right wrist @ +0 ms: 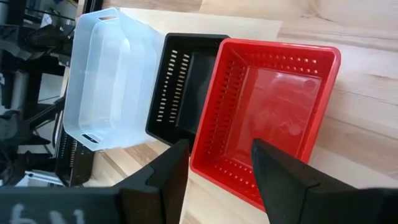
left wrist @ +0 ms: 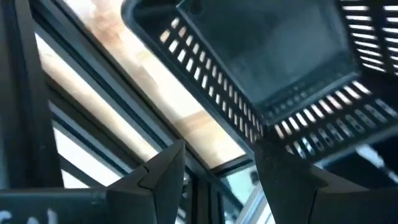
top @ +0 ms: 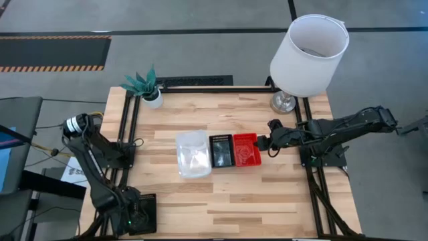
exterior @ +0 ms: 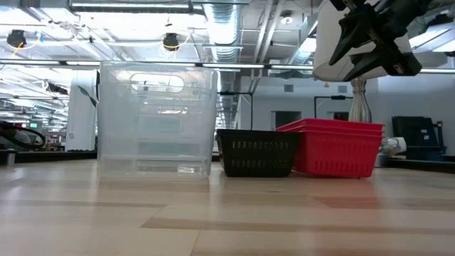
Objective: Stack baskets by color
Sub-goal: Stack the bottom red bin on the top red bin
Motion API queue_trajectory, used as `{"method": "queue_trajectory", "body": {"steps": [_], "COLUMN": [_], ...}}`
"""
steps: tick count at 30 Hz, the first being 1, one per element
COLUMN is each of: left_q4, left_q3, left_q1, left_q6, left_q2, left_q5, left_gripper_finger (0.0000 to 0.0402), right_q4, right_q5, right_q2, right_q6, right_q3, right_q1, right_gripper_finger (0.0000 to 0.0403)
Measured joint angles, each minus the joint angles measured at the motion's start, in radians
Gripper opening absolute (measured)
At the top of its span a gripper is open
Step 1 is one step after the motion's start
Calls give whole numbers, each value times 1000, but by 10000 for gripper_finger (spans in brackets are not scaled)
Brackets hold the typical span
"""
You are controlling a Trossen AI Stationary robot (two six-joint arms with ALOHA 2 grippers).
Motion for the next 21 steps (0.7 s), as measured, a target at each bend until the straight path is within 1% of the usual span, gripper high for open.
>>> {"method": "queue_trajectory", "body": {"steps": [2, 10, 12, 15, 17, 19, 21], "left_q4": [14, -1, -7, -58, -125, -147, -163], "left_q3": [-7, -5, -6, 5, 29, 54, 61], "left_q1": [1, 4, 22, 67, 96, 120, 136], "left_q6": [-43, -121, -130, -78, 14, 111, 161], "left_q2": [16, 68, 74, 85, 82, 78, 82], "left_q5": [-5, 5, 25, 95, 83, 53, 35], "left_gripper_finger": [183, 183, 182, 176, 169, 163, 156], "right_q4": [1, 3, 3, 3, 2, -1, 0], "right_q5": [0, 0, -1, -1, -1, -2, -2], "right_q2": [0, 0, 0, 0, 0, 0, 0], "right_q6": [0, -3, -3, -4, -4, -4, -4], "right_q3": [0, 0, 0, 0, 0, 0, 0], "right_q1": [0, 1, 5, 12, 13, 13, 13], "right_gripper_finger": [195, 190, 188, 188, 188, 189, 189]}}
